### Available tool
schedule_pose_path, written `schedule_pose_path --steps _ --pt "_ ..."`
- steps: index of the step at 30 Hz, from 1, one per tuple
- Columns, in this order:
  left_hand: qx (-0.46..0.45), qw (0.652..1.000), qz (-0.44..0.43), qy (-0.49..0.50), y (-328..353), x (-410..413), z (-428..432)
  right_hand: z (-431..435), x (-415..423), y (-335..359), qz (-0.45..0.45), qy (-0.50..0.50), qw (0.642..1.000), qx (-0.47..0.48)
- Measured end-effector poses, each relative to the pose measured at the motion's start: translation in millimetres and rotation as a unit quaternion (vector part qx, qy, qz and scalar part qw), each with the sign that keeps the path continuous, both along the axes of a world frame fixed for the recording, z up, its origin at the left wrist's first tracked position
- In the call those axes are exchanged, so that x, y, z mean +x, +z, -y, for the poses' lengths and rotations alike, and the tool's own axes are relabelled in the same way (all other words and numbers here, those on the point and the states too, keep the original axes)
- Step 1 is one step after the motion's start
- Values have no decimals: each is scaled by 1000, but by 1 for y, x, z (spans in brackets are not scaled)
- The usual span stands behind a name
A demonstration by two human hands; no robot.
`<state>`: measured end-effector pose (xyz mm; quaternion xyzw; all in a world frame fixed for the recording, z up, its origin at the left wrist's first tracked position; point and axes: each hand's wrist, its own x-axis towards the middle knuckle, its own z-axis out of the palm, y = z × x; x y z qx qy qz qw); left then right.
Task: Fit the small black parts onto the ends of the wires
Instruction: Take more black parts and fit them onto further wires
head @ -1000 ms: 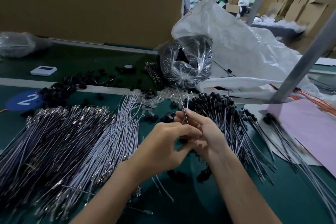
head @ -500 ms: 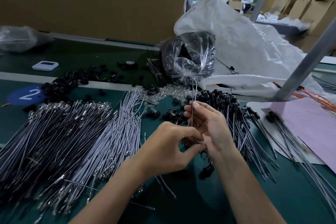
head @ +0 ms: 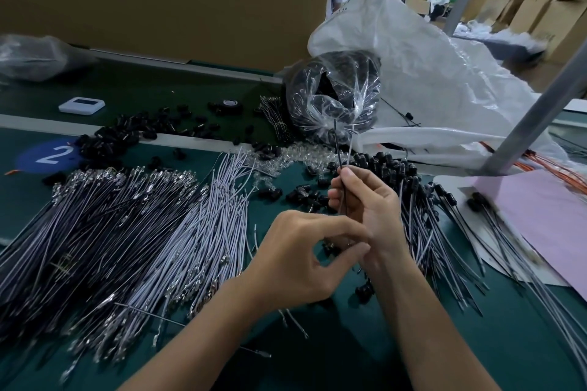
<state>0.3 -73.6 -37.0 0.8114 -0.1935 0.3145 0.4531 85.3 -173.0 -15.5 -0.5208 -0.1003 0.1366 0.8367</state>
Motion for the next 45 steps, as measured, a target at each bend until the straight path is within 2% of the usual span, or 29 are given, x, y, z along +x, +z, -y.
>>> schedule_pose_path --steps 4,6,9,11,13,15,20,21,23,24,26,27,28,30,33,35,37,45 --pt "-3 992 81 99 3 0 0 2 2 -1 -6 -22 1000 11" --pt "-17 981 76 178 7 4 -10 5 5 -2 1 -45 999 2" --pt "-21 944 -47 326 8 12 -35 7 7 -3 37 -83 995 -39" --pt "62 908 -175 376 3 18 -51 7 8 -4 73 -106 988 -81" --pt "198 863 -269 379 2 27 -58 6 8 -6 105 -114 981 -117" --pt "296 835 -288 364 1 37 -58 4 7 -9 130 -114 975 -140" --pt "349 812 -311 349 6 62 -56 2 8 -14 177 -107 960 -188" --pt "345 816 -304 351 5 65 -58 3 9 -15 183 -107 957 -198" --pt "291 847 -279 346 4 68 -60 3 11 -17 195 -111 949 -222" --pt "226 873 -265 341 4 67 -61 4 12 -18 200 -113 944 -236" --pt "43 914 -252 315 7 63 -62 4 13 -18 208 -115 937 -256" --pt "-66 921 -253 290 9 59 -63 4 12 -18 211 -113 934 -264" --pt "-180 916 -249 256 10 54 -64 4 12 -18 215 -112 931 -271" --pt "-375 880 -225 184 11 44 -65 2 9 -19 231 -110 924 -285" --pt "-552 806 -188 102 9 32 -66 -1 5 -21 257 -102 912 -304" --pt "-618 764 -171 71 6 29 -67 -4 3 -22 265 -91 908 -312" --pt "-639 749 -167 60 4 29 -68 -6 2 -24 266 -82 907 -315" --pt "-602 776 -179 55 2 31 -66 -9 2 -28 273 -64 901 -330"
